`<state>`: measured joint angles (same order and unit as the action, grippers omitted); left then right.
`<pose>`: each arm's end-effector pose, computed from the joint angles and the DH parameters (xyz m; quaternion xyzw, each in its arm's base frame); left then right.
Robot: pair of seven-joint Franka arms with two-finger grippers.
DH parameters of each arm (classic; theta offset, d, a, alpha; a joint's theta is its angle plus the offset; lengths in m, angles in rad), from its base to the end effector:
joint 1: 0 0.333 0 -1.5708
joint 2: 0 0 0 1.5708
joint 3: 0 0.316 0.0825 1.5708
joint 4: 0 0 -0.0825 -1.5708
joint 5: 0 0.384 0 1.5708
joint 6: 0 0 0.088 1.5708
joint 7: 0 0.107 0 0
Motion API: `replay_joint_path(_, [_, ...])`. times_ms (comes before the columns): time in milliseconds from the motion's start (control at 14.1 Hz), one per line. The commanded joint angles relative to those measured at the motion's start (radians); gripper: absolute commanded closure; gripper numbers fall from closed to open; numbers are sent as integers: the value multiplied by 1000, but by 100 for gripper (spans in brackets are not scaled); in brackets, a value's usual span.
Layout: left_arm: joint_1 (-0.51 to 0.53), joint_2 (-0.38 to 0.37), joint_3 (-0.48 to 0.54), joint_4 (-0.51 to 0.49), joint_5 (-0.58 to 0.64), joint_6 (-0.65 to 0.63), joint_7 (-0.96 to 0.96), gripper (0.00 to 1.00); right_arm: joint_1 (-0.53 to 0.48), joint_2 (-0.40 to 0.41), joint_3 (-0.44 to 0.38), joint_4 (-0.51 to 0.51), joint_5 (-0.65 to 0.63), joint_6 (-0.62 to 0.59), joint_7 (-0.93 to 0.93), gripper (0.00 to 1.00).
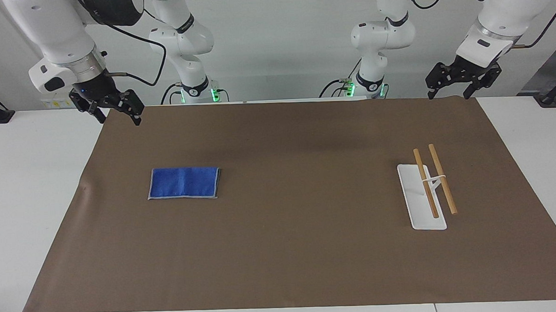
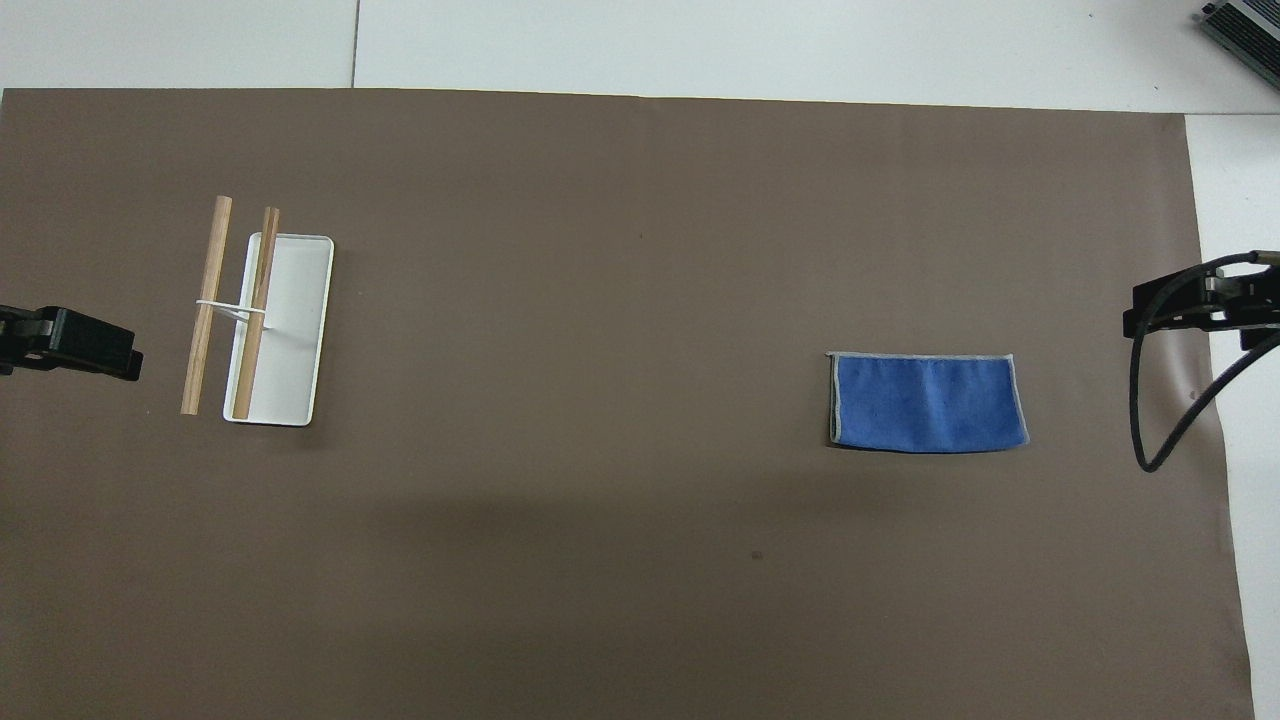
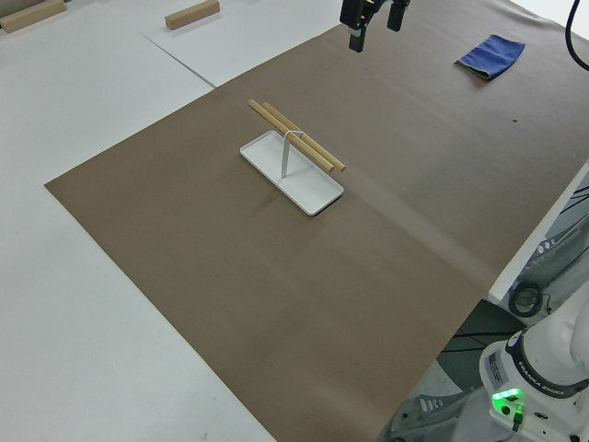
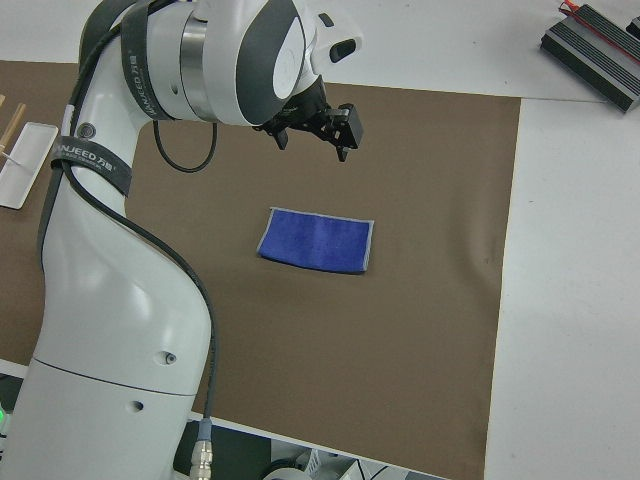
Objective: Right arm passes towel to left arm to hang
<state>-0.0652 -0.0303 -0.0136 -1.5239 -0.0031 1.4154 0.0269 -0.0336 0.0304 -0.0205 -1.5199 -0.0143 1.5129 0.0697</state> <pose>0.5271 -0.0421 0.6497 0.9978 -0.0530 -0.0391 0.0003 0.5573 -0.0316 0.6265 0.9979 -0.0621 -0.0186 0.0076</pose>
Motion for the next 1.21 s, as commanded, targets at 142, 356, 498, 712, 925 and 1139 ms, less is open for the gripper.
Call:
replay_joint_path(142, [7,-29,0,-32,-11,-1,-10,0,-8,-88,14,-179,11,149,-14,0])
replay_joint_path(356, [5,-29,0,-32,-11,-1,-10,0,-8,-98,42,-236,11,179,-11,0])
replay_joint_path(498, [5,-29,0,-32,-11,-1,-10,0,-6,-93,50,-275,11,222,-8,0])
replay_joint_path(712, [5,-29,0,-32,-11,-1,-10,0,26,-70,60,-412,11,402,-2,0])
replay_joint_path(925, [5,-29,0,-32,-11,-1,-10,0,63,20,60,-476,11,565,7,0])
replay_joint_path(1139, [5,-29,0,-32,-11,-1,-10,0,70,55,60,-566,11,709,3,0])
